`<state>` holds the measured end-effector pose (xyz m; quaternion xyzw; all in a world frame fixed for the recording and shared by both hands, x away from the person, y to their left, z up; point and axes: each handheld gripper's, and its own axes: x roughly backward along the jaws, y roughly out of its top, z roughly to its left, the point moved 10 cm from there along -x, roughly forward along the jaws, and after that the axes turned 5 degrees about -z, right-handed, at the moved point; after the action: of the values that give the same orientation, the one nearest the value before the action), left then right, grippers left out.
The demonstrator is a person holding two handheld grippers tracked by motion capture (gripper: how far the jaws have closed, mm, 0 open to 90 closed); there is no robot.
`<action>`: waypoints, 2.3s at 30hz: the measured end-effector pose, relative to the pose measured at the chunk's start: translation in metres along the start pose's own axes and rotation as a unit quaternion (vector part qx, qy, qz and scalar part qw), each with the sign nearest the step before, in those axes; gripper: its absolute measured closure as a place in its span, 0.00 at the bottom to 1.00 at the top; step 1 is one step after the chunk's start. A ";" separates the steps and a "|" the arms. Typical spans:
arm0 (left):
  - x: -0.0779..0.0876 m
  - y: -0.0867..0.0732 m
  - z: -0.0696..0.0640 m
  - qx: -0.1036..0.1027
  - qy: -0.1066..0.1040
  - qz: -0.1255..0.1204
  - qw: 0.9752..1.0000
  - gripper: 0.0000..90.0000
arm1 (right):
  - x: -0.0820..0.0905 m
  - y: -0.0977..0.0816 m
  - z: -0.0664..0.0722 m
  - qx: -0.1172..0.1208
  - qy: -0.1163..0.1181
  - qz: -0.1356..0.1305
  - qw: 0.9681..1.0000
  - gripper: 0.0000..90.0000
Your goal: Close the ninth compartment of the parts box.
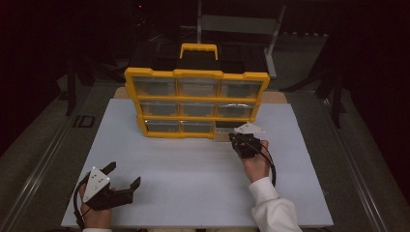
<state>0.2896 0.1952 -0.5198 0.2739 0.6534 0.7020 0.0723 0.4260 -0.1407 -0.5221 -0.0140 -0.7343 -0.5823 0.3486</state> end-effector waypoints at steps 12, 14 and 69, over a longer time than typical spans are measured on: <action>0.000 0.000 0.000 0.000 -0.001 0.000 1.000 0.04 | -0.006 0.004 -0.004 -0.002 -0.003 0.001 1.000 1.00; 0.000 0.000 0.000 0.001 0.000 0.000 1.000 0.04 | -0.007 0.005 -0.004 -0.004 -0.004 0.002 1.000 1.00; 0.000 -0.001 0.001 0.000 0.002 0.003 1.000 0.04 | -0.006 0.008 -0.030 -0.010 -0.016 0.007 1.000 0.80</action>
<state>0.2898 0.1961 -0.5206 0.2744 0.6525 0.7029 0.0696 0.4490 -0.1621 -0.5155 -0.0321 -0.7335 -0.5868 0.3414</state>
